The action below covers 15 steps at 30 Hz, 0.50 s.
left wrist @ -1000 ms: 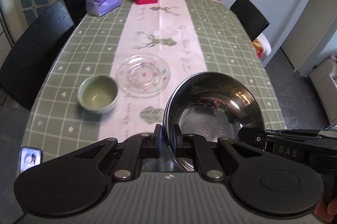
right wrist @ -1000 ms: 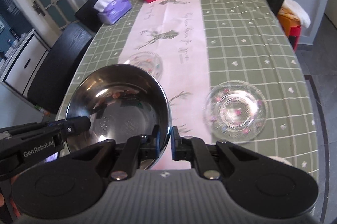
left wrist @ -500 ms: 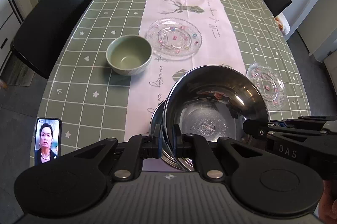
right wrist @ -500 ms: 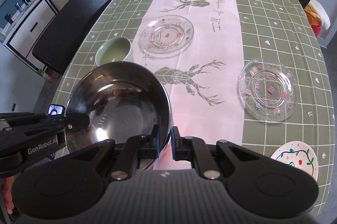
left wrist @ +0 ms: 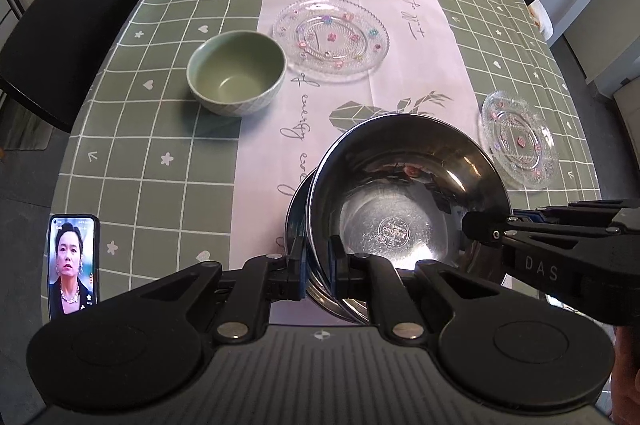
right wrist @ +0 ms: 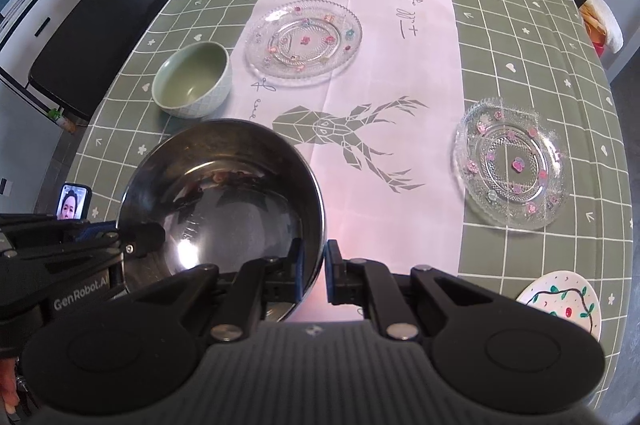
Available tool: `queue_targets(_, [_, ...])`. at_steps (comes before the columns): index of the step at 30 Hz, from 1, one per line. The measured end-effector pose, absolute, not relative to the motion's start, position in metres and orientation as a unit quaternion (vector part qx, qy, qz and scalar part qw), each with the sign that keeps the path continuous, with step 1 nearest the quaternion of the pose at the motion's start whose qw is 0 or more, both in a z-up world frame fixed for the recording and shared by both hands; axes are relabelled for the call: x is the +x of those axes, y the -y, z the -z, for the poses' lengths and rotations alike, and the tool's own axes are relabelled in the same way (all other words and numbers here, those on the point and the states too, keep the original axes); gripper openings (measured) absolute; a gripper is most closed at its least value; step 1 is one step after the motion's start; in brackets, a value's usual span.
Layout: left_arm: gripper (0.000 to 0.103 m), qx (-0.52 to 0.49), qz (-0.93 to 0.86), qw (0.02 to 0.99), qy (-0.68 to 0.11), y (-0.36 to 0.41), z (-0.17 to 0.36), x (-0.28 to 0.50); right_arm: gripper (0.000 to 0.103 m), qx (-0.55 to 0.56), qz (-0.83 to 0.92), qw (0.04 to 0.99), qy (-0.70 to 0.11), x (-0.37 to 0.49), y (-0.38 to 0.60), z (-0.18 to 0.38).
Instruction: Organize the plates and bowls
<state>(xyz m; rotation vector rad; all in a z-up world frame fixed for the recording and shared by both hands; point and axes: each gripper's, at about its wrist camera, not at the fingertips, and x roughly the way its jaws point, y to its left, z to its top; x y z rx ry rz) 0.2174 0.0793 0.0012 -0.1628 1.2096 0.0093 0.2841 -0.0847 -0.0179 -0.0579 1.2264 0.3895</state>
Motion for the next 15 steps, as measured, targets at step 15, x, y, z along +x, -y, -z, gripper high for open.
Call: queue_targets(15, [0.011,-0.068,-0.015,0.808,-0.585,-0.086,0.020,0.224,0.008,-0.049,-0.189,0.791,-0.580,0.289,0.069,0.037])
